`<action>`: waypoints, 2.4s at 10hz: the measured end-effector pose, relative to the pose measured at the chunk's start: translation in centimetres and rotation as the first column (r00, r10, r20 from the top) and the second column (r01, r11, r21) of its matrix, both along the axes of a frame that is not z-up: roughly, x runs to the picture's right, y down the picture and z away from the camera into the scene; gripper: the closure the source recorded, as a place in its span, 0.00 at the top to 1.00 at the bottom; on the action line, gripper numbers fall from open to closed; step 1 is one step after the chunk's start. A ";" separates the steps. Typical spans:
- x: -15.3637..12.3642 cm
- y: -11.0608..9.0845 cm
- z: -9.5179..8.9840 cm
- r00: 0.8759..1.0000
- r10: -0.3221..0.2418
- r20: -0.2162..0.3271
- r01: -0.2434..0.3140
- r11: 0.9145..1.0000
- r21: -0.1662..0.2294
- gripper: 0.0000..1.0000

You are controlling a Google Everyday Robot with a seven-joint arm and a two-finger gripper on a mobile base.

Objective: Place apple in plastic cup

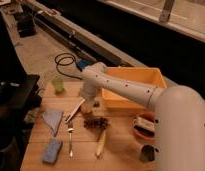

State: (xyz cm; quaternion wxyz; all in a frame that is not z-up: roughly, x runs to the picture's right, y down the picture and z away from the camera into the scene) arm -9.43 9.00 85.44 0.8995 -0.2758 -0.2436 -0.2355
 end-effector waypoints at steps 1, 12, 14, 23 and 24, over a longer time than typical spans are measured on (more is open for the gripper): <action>0.2 0.7 1.1 1.000 0.004 -0.007 -0.004 1.000 -0.028 0.70; 2.0 0.3 0.5 0.999 0.037 0.015 -0.037 0.999 -0.025 0.18; 1.9 -2.9 -1.9 0.999 0.038 0.034 -0.040 0.998 0.041 0.18; -2.6 -14.1 -7.6 0.986 0.002 0.167 -0.038 0.976 0.215 0.18; -2.5 -14.1 -7.6 0.986 0.001 0.166 -0.038 0.976 0.215 0.18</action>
